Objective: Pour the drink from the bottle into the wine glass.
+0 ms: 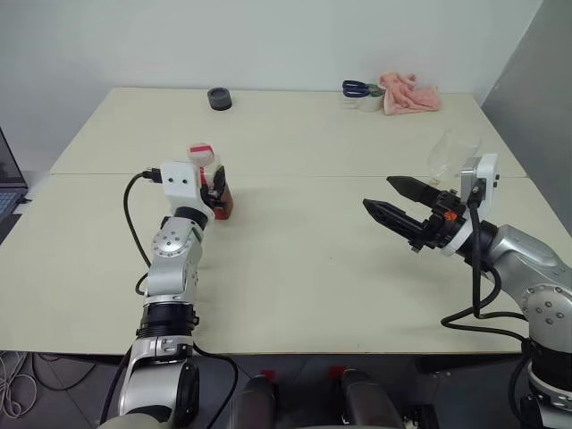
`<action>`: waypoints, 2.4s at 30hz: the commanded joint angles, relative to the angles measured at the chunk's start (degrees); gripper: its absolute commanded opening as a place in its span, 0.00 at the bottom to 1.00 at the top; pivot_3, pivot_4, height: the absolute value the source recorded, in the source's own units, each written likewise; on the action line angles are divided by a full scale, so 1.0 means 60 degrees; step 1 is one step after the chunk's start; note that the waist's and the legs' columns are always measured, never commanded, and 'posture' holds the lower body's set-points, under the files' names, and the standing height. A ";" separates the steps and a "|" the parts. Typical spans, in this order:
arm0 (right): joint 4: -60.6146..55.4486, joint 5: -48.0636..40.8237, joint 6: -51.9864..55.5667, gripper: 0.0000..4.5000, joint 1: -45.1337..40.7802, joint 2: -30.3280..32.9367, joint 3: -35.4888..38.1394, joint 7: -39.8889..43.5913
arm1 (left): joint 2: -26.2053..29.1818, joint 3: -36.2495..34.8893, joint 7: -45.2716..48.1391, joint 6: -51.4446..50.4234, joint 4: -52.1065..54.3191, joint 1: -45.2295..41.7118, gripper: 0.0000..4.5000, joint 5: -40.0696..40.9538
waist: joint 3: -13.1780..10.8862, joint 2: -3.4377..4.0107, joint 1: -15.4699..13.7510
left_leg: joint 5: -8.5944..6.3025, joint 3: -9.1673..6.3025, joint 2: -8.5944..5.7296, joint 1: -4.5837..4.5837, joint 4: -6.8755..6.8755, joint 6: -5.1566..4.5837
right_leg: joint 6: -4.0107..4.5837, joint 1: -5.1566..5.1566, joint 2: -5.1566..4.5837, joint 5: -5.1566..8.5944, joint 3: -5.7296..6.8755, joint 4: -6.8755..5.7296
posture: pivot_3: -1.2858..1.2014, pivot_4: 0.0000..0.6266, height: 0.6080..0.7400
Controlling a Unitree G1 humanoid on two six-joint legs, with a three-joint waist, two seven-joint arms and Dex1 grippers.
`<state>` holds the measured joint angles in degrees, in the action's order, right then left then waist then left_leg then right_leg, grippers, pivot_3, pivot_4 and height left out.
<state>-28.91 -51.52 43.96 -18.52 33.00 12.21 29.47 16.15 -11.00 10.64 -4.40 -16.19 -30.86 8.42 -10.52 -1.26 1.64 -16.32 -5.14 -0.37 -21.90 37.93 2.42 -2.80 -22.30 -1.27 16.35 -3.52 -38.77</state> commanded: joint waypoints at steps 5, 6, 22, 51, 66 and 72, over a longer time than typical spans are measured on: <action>-0.0226 0.0034 -0.0326 1.00 -0.0012 -0.0023 0.0139 -0.0020 | 0.0140 -0.0024 -0.0157 0.0031 0.0337 -0.0479 0.98 -0.0108 | 0.0000 0.0000 0.0001 | 0.0000 -0.0001 -0.0001 0.0001 0.0000 0.0000 | 0.0000 0.0001 0.0000 0.0000 0.0000 -0.0001 | 0.52 0.24 1.00; -0.0229 0.0038 -0.0338 1.00 -0.0001 -0.0027 0.0135 -0.0023 | 0.0135 -0.0042 -0.0152 -0.0004 0.0312 -0.0517 1.00 -0.0083 | 0.0000 0.0000 0.0002 | 0.0000 0.0000 -0.0001 0.0001 0.0000 0.0000 | 0.0000 0.0000 0.0000 0.0000 0.0000 -0.0001 | 0.52 0.24 1.00; -0.0246 0.0103 -0.0383 1.00 0.0028 -0.0106 0.0127 -0.0075 | 0.0146 -0.0151 -0.0075 -0.0096 0.0281 -0.0385 1.00 -0.0016 | 0.0000 0.0000 0.0002 | 0.0000 -0.0004 -0.0002 0.0001 0.0000 0.0000 | 0.0000 0.0000 0.0000 0.0000 0.0000 -0.0002 | 0.52 0.24 1.00; -0.0283 0.0150 -0.0459 1.00 -0.0062 -0.0150 0.0080 -0.0178 | 0.0179 -0.0189 -0.0003 -0.0053 0.0248 -0.0237 0.44 -0.0010 | 0.0000 0.0000 0.0005 | 0.0000 -0.0019 -0.0002 0.0002 0.0001 0.0000 | 0.0000 0.0000 0.0001 0.0000 0.0001 -0.0006 | 0.52 0.24 1.00; -0.0247 0.0328 -0.0523 1.00 0.0022 -0.0120 -0.0024 -0.0149 | 0.0123 -0.0106 -0.0128 -0.0591 0.0956 -0.0094 0.44 0.0014 | 0.0000 0.0000 0.0006 | 0.0000 -0.0021 -0.0001 0.0002 0.0001 0.0000 | 0.0000 0.0000 0.0001 0.0000 0.0000 -0.0007 | 0.52 0.24 1.00; 0.0427 0.1527 -0.0730 1.00 -0.0767 0.0251 -0.0786 0.0090 | -0.0080 0.0448 0.0525 -0.1143 0.1243 -0.0628 0.44 0.0231 | 0.0000 0.0001 0.0003 | 0.0001 -0.0023 -0.0005 0.0001 0.0006 0.0001 | 0.0000 0.0000 0.0000 0.0000 0.0003 -0.0011 | 0.52 0.24 1.00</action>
<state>-26.30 -44.12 41.44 -21.10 33.61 7.83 29.09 16.01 -10.05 12.04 -11.24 -12.23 -32.19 8.90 -10.52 -1.26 1.66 -16.31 -5.27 -0.42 -21.89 37.98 2.42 -2.80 -22.30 -1.27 16.35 -3.50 -38.85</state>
